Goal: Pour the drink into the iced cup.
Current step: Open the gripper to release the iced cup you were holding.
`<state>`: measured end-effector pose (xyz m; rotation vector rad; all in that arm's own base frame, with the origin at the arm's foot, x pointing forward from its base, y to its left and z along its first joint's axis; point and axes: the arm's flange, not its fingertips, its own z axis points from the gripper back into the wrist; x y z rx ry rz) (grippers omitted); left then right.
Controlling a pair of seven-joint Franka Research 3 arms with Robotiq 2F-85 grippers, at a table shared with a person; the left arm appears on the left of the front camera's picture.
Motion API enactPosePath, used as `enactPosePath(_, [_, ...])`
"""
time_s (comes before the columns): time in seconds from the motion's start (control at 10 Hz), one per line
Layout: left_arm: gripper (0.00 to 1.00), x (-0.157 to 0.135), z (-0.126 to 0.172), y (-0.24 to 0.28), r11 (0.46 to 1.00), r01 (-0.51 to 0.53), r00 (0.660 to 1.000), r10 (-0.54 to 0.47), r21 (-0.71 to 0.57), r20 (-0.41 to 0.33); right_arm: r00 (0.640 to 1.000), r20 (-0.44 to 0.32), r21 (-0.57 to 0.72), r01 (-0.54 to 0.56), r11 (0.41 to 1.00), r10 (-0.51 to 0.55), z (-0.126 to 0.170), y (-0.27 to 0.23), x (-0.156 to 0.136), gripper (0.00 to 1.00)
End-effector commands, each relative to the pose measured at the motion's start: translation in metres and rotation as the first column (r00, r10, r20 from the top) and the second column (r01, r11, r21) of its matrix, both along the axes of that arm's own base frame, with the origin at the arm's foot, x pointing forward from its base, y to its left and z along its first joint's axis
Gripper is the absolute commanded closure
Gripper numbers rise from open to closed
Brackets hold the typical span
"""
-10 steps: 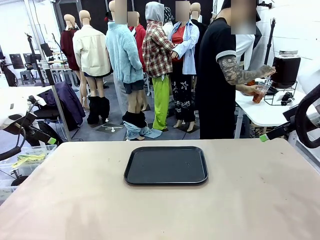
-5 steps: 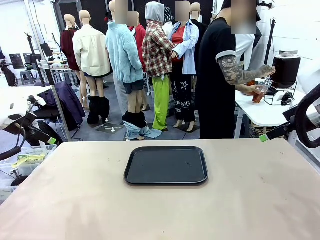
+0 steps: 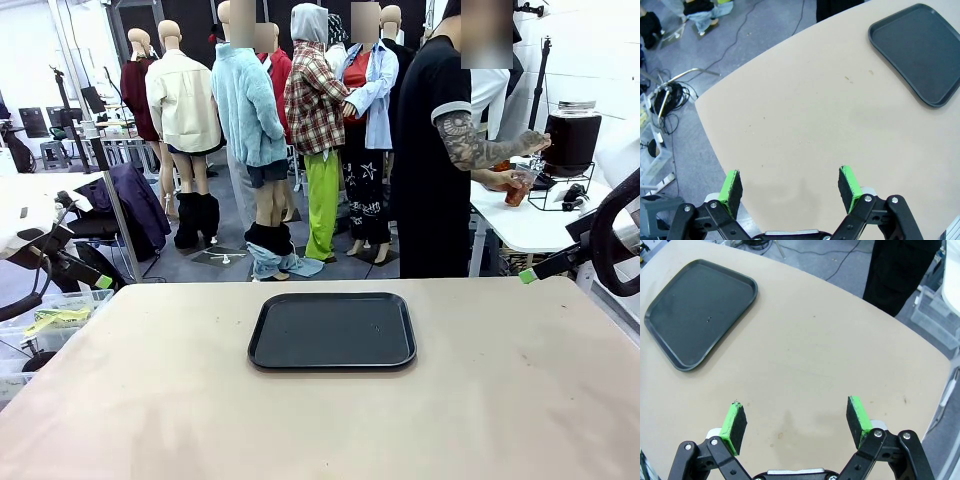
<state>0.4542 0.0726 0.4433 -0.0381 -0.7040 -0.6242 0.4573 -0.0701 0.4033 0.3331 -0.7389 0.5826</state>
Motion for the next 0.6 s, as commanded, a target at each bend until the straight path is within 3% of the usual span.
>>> enactPosePath(0.0, [0.00,-0.0002,0.0013,0.0006,1.000,-0.001,1.000,0.001,0.000,0.003,1.000,0.001,-0.009,-0.005,1.000,0.005,-0.0013,-0.0008,0.0030,0.00])
enactPosePath(0.5, [0.00,-0.0002,0.0013,0.0006,1.000,-0.001,1.000,0.001,0.000,0.003,1.000,0.001,-0.009,-0.005,1.000,0.005,-0.0013,-0.0008,0.0030,0.00])
